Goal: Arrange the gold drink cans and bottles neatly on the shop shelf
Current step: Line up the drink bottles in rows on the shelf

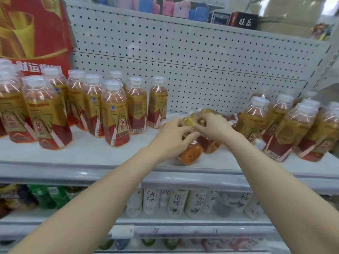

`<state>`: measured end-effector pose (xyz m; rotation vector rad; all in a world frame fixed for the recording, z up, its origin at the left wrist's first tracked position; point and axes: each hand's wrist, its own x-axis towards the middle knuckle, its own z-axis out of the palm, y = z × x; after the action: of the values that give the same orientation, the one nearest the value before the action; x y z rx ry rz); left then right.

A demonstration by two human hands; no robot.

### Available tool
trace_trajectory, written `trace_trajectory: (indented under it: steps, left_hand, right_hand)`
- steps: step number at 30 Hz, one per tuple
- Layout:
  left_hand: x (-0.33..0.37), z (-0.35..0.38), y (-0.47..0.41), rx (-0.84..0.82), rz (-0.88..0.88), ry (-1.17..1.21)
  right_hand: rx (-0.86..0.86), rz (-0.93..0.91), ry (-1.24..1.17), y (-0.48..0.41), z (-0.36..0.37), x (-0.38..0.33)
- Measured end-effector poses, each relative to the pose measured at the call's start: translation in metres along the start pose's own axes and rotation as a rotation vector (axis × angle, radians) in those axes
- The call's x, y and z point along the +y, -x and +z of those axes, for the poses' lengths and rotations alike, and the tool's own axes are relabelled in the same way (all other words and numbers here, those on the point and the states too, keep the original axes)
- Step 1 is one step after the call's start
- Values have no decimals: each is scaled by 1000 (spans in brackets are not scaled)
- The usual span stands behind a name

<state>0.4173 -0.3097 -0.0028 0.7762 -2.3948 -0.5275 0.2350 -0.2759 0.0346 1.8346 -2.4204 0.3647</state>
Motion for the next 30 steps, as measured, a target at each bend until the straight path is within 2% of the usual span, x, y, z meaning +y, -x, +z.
trace_trajectory:
  steps: [6, 11, 15, 19, 21, 25, 30]
  left_hand:
    - [-20, -23, 18, 98, -229, 58]
    - [-22, -29, 22, -57, -253, -8]
    - [-18, -32, 16, -141, -304, -44]
    - [-12, -31, 7, -256, -304, -132]
    - [-14, -32, 5, -297, -311, -103]
    - [-13, -36, 10, -246, -340, 27]
    - [-19, -45, 13, -120, -446, 279]
  right_hand:
    - [-13, -2, 164, -19, 15, -21]
    - [-87, 29, 248, -29, 14, -33]
    - [-179, 73, 117, -26, 14, -38]
    - [-169, 93, 18, -22, 14, -38]
    - [-172, 111, -23, -21, 14, -35]
    - [-98, 147, -112, -14, 8, -31]
    - [127, 150, -317, -8, -17, -30]
